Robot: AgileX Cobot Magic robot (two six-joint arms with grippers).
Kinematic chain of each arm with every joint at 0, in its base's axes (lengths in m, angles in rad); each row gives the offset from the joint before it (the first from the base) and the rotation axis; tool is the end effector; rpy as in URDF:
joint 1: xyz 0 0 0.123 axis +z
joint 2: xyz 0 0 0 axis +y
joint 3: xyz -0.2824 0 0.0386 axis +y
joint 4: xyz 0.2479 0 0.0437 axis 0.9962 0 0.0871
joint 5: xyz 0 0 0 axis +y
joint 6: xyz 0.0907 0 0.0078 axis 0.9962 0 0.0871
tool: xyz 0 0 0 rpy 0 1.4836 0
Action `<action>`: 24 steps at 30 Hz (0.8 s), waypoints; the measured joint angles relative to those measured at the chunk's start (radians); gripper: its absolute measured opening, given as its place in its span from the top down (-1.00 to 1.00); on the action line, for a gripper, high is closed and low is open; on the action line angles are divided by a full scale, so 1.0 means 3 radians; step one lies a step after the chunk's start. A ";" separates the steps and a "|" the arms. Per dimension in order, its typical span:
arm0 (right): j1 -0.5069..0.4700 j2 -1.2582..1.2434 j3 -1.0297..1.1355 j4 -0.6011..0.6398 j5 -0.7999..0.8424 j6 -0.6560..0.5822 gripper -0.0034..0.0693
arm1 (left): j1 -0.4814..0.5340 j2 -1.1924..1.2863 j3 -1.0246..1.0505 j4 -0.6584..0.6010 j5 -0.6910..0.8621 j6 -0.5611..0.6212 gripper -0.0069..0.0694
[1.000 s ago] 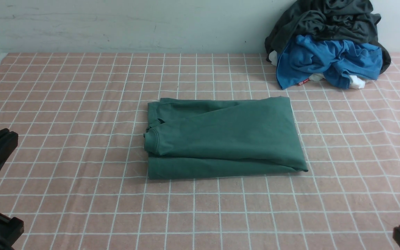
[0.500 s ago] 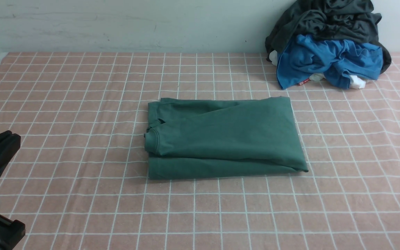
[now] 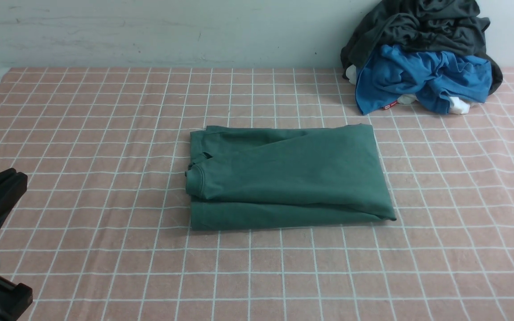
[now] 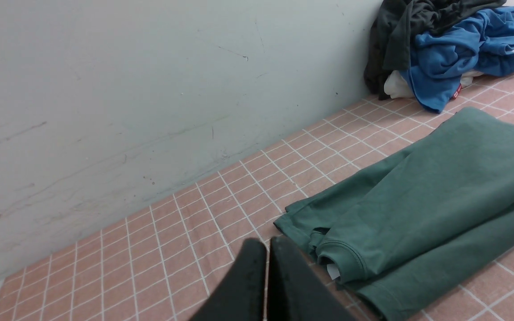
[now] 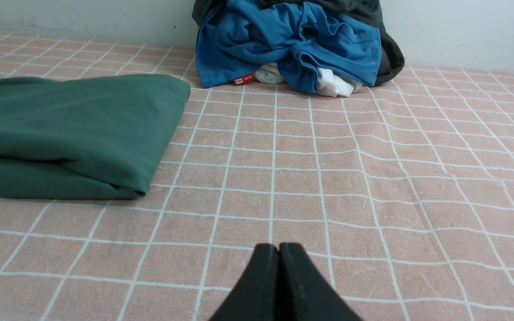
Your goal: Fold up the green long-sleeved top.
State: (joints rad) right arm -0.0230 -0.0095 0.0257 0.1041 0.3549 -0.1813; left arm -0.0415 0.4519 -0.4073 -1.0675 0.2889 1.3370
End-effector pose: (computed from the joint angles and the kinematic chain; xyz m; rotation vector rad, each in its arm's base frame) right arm 0.0532 0.0021 0.1731 -0.0813 1.8512 -0.0408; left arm 0.0991 -0.0270 0.3048 0.4588 1.6031 -0.0245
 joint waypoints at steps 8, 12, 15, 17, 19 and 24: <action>0.0000 0.0000 0.0000 0.0003 0.0003 0.0000 0.94 | -0.0264 -0.0295 0.0028 0.0000 0.0014 0.0000 0.84; 0.0000 0.0000 0.0000 0.0003 0.0003 0.0000 0.94 | -0.0339 -0.0727 0.0063 0.0000 0.0121 0.0000 0.84; 0.0000 0.0000 0.0000 0.0003 0.0004 0.0000 0.94 | -0.0343 -0.1202 0.0063 0.0004 0.0213 0.0000 0.84; 0.0000 0.0000 0.0000 0.0003 0.0007 0.0000 0.94 | -0.0343 -0.1445 0.0063 0.0054 0.0188 0.0004 0.84; 0.0000 0.0000 0.0000 0.0003 0.0007 0.0000 0.94 | -0.0343 -0.1536 0.0070 0.0065 0.0117 0.0001 0.84; 0.0000 0.0000 -0.0002 0.0003 0.0012 0.0003 0.94 | -0.0282 -0.1565 0.0294 0.0389 -0.0272 -0.0665 0.84</action>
State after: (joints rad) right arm -0.0230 -0.0095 0.0249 0.1050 0.3586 -0.1804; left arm -0.1261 -0.0177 -0.3190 -0.9508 0.2073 1.1375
